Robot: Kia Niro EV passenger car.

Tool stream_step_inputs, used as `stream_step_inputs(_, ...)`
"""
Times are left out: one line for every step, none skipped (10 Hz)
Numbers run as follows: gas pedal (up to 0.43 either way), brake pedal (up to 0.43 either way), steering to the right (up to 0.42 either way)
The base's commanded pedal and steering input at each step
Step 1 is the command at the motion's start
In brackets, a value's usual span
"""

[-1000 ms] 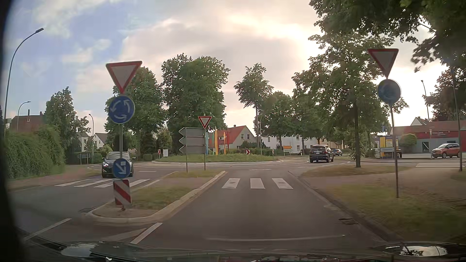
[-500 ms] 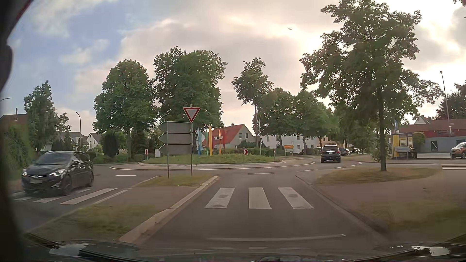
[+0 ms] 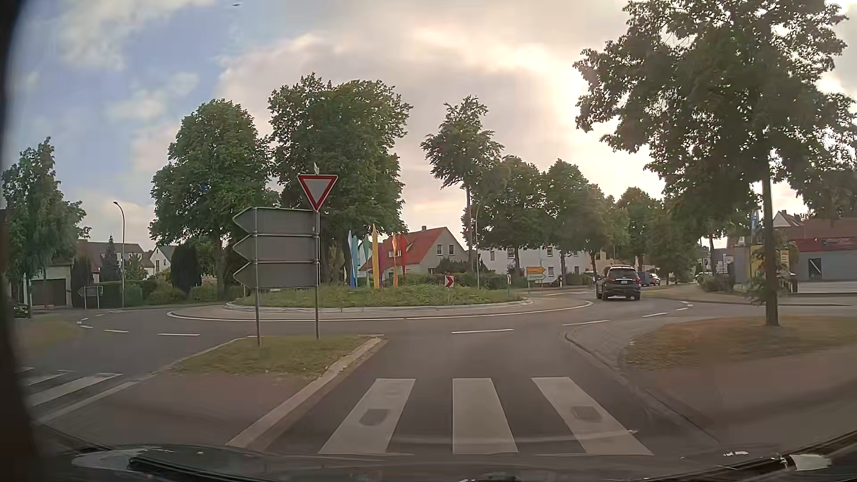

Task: Follow the waypoints while adhering to traffic rules and regulations

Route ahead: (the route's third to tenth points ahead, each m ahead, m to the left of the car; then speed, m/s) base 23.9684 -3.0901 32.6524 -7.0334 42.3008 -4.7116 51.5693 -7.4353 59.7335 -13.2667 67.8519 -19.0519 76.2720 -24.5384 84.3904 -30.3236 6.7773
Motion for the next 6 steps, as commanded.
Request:
stream_step_inputs(0.0,0.0,0.004)
stream_step_inputs(0.0,0.0,0.004)
stream_step_inputs(0.0,0.0,0.004)
stream_step_inputs(0.0,0.0,0.004)
stream_step_inputs(0.0,0.0,0.004)
stream_step_inputs(0.0,0.0,0.005)
